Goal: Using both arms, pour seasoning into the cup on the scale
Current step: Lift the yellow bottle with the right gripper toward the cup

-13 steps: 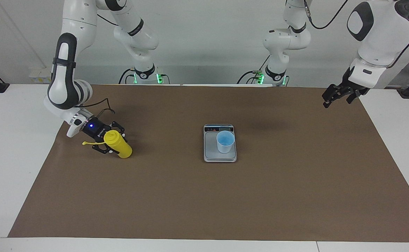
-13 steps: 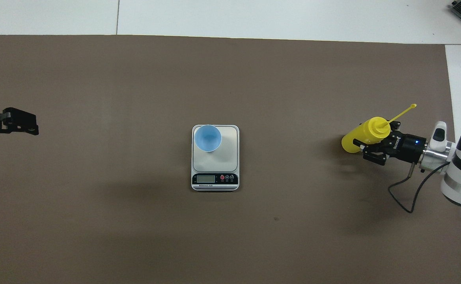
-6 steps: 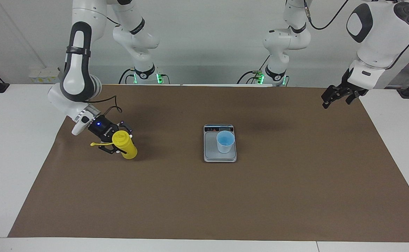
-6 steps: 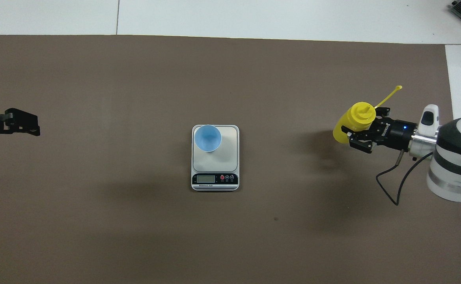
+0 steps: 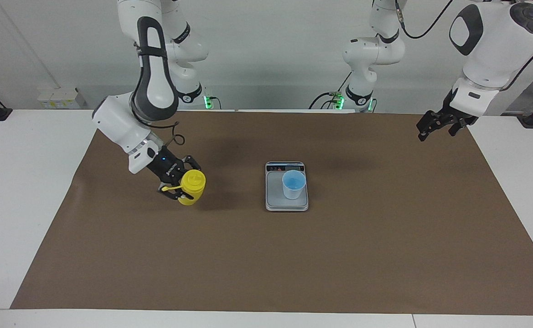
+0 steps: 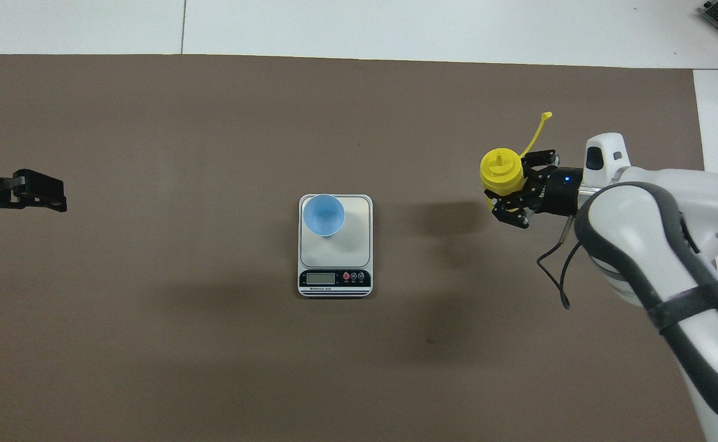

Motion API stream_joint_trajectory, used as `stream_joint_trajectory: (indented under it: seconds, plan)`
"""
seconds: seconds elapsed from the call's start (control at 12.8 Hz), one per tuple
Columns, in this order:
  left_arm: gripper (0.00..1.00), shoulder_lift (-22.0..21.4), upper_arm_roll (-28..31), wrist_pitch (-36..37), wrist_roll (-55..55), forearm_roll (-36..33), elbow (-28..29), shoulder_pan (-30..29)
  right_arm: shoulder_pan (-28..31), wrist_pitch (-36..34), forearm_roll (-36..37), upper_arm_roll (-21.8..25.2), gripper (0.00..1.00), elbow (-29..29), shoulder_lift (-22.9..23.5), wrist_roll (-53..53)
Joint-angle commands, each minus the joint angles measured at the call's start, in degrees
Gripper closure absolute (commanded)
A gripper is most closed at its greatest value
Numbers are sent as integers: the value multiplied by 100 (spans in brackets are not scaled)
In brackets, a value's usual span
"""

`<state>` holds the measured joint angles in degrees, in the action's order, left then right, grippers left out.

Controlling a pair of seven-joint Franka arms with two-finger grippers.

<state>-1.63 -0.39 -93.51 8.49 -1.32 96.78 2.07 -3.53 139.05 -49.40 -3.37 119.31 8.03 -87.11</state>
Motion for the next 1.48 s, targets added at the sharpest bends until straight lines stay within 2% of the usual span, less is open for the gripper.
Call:
stream_joint_trajectory:
  seconds: [0.0,0.39,0.7,1.17,1.4]
  plan:
    - [0,-83,56,25,-407,71,95,57,-585,481,981,-6,81,-171,32,1218]
    - [0,-109,65,26,-462,71,183,74,-1184,519,3651,-15,81,-417,120,3232]
    - [0,-101,74,52,-400,71,148,4,-1536,-359,5350,-32,81,-1075,392,3955]
    - [0,-101,74,52,-392,71,148,-5,-1826,-879,6678,-32,81,-1147,401,4026]
    - [0,-101,82,60,-391,71,139,-5,-1932,-923,7013,-32,81,-1208,410,4026]
